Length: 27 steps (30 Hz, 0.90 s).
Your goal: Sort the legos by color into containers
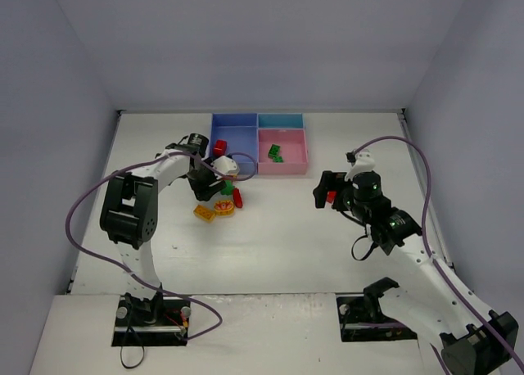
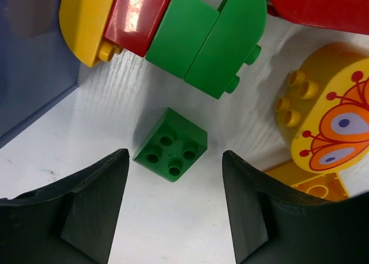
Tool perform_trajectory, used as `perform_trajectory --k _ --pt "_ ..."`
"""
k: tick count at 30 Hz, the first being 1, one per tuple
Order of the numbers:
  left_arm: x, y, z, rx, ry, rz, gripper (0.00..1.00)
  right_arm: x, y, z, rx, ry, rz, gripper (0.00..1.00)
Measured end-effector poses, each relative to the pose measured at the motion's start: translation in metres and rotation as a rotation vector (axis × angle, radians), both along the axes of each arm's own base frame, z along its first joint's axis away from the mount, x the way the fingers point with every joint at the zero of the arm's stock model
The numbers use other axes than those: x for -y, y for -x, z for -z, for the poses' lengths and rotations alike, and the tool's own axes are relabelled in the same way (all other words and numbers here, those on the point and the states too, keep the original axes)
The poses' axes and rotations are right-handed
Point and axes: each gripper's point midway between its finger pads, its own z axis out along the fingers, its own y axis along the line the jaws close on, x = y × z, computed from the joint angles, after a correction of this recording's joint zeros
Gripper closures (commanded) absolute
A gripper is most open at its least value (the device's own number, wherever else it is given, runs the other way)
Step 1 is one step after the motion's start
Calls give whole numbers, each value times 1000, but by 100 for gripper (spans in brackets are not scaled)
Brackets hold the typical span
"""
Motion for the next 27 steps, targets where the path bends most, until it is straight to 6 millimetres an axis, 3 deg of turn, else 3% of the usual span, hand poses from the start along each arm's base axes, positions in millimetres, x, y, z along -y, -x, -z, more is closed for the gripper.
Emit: perform_trajectory --k 8,11,14,15,20,24,27 --pt "3 -10 4 22 2 22 49 -1 -2 11 -33 22 -3 7" --pt "5 -10 8 9 12 28 58 -1 -3 13 -41 26 -3 7" --pt "8 -9 8 -3 25 30 75 -1 -3 14 -44 28 -4 7" --pt "8 -8 8 -8 29 27 85 -1 -3 14 -43 28 -4 7" --pt "12 -2 4 -35 56 -8 94 -2 -5 15 -42 30 -5 7" --pt "17 -2 -20 -9 106 -76 95 -2 -5 16 -45 32 -5 7" --pt "29 -10 -63 77 197 -143 95 -2 -5 15 -43 31 -5 7"
